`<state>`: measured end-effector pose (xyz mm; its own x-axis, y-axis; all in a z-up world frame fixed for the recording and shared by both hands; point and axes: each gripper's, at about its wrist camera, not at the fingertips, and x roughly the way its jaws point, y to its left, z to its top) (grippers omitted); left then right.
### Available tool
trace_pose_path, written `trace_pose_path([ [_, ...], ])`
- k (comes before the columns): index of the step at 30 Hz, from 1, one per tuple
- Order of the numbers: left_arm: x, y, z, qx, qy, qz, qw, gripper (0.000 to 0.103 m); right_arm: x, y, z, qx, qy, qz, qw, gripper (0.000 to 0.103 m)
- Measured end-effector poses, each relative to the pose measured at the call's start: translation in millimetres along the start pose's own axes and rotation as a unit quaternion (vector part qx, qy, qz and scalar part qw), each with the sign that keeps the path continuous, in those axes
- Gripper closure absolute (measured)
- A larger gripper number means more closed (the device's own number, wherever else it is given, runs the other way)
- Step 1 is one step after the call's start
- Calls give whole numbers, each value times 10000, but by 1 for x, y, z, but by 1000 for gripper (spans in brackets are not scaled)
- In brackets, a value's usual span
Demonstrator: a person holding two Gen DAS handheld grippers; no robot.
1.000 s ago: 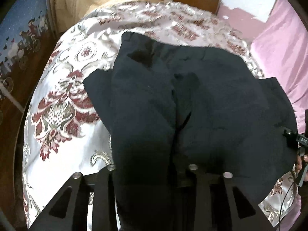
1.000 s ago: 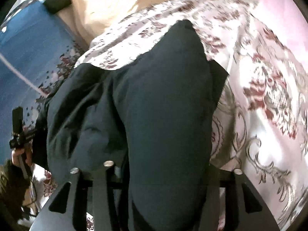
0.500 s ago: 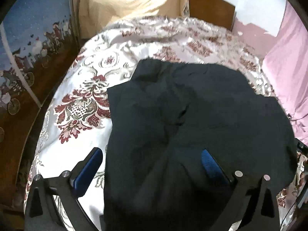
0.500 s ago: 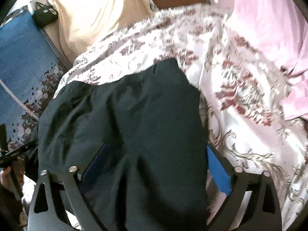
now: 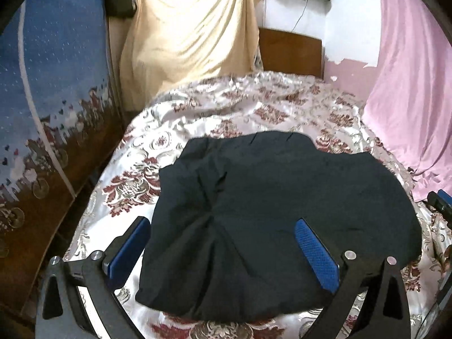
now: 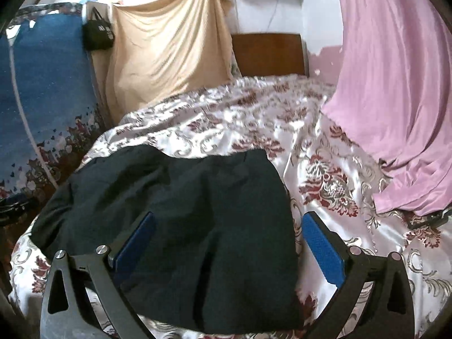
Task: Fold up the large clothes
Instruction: 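Lift both open tools up and back away from the folded jacket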
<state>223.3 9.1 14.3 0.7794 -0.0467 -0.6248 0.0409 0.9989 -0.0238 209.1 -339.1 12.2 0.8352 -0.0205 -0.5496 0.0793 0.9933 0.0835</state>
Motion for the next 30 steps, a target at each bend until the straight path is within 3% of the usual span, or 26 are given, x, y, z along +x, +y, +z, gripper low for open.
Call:
trace_pose_path([
  [10, -60, -11, -15, -119, -582, -35, 9982, 0, -65, 25, -12, -89, -632, 64, 9979, 1],
  [30, -142, -26, -57, 84, -1396, 161, 9900, 0, -156, 69, -43, -200, -1305, 188, 9911, 1],
])
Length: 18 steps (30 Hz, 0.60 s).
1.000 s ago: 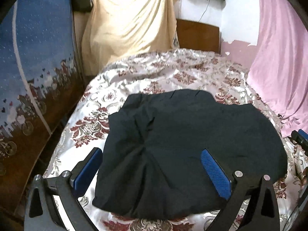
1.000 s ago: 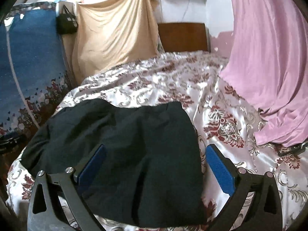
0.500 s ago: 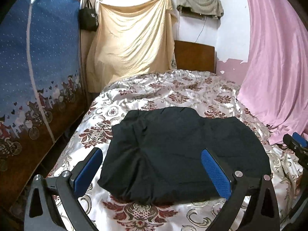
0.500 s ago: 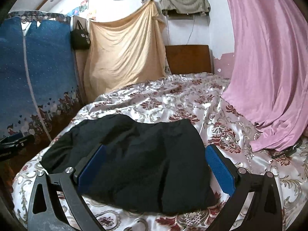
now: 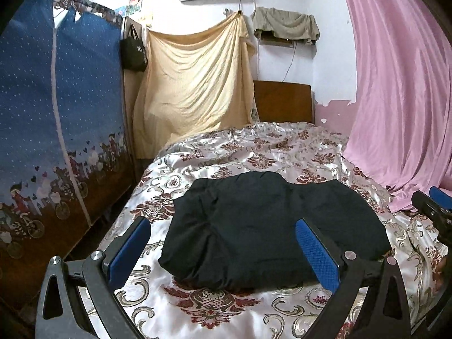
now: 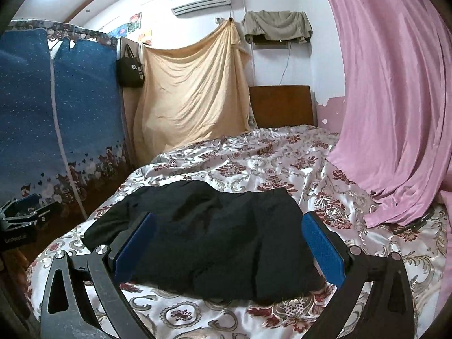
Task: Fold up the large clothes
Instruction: 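Lift both open tools up and back away from the folded jacket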
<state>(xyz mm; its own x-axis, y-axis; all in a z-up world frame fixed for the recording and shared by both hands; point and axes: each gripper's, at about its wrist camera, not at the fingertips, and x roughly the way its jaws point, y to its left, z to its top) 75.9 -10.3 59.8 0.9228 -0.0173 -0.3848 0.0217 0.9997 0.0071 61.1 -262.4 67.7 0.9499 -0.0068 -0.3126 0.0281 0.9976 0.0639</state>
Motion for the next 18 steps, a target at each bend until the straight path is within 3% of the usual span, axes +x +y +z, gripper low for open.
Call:
trace_pose_path([
  [18, -41, -7, -27, 226, -297, 146, 9992, 0, -54, 30, -26, -121, -191, 78, 9997, 1],
])
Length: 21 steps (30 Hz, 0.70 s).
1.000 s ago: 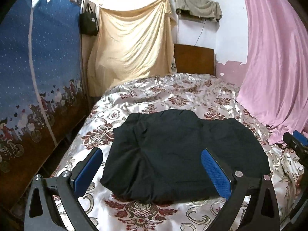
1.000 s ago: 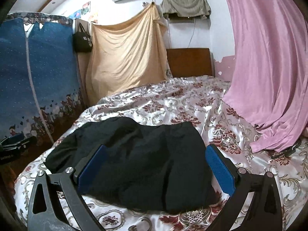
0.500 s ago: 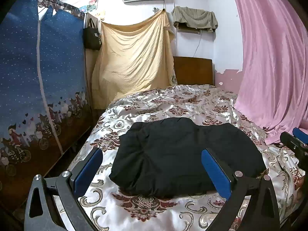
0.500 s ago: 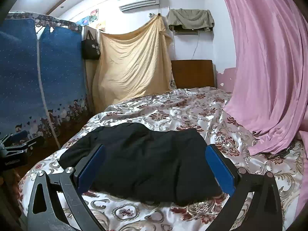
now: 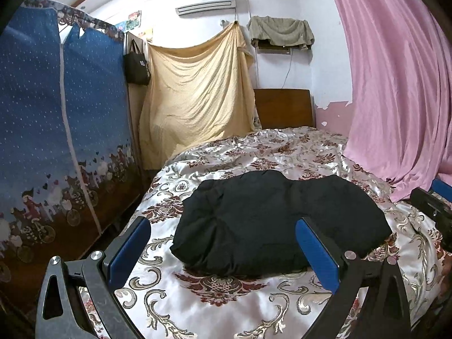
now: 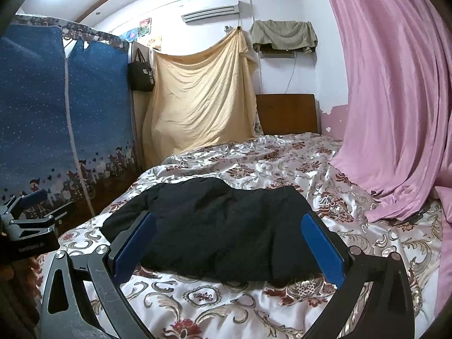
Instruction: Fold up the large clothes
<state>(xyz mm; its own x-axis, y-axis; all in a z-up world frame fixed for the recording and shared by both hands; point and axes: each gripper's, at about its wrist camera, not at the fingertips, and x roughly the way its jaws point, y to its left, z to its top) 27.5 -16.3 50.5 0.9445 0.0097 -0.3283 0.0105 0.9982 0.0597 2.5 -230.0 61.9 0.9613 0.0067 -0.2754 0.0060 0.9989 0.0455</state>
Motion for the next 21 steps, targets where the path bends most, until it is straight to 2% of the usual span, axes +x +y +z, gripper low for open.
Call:
trace_pose_path([
  [12, -16, 1, -21, 26, -48, -39, 10000, 0, -22, 15, -17, -197, -19, 23, 9998, 1],
  [21, -11, 4, -39, -12, 128, -79, 9999, 0, -21, 15, -35, -144, 109, -5, 9998, 1],
])
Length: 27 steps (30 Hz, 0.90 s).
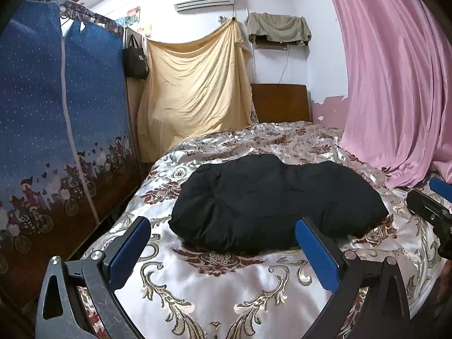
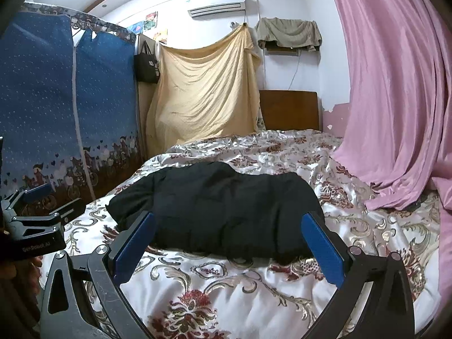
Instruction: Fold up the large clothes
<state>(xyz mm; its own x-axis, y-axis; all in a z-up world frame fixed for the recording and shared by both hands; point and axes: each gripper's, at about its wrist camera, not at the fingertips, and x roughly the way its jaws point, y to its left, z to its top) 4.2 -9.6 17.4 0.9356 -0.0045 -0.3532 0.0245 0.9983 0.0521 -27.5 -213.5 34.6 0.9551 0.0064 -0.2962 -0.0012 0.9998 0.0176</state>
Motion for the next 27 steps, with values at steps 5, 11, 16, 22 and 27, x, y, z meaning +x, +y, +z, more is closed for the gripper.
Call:
trace_pose_path([
  [5, 2, 3, -4, -29, 50, 11, 10000, 0, 4, -1, -6, -8, 90, -21, 10000, 1],
  [11, 4, 2, -8, 6, 97, -5, 10000, 0, 10, 0, -11, 37, 200, -26, 9998, 1],
  [16, 5, 2, -9, 5, 108, -41, 9999, 0, 12, 0, -13, 48, 235, -37, 9997, 1],
  [22, 6, 2, -9, 1, 105, -36, 9999, 0, 15, -2, -14, 66, 273, -42, 9996, 1],
  [27, 6, 3, -9, 4, 105, -46, 9999, 0, 16, -2, -16, 83, 305, -30, 9995, 1],
])
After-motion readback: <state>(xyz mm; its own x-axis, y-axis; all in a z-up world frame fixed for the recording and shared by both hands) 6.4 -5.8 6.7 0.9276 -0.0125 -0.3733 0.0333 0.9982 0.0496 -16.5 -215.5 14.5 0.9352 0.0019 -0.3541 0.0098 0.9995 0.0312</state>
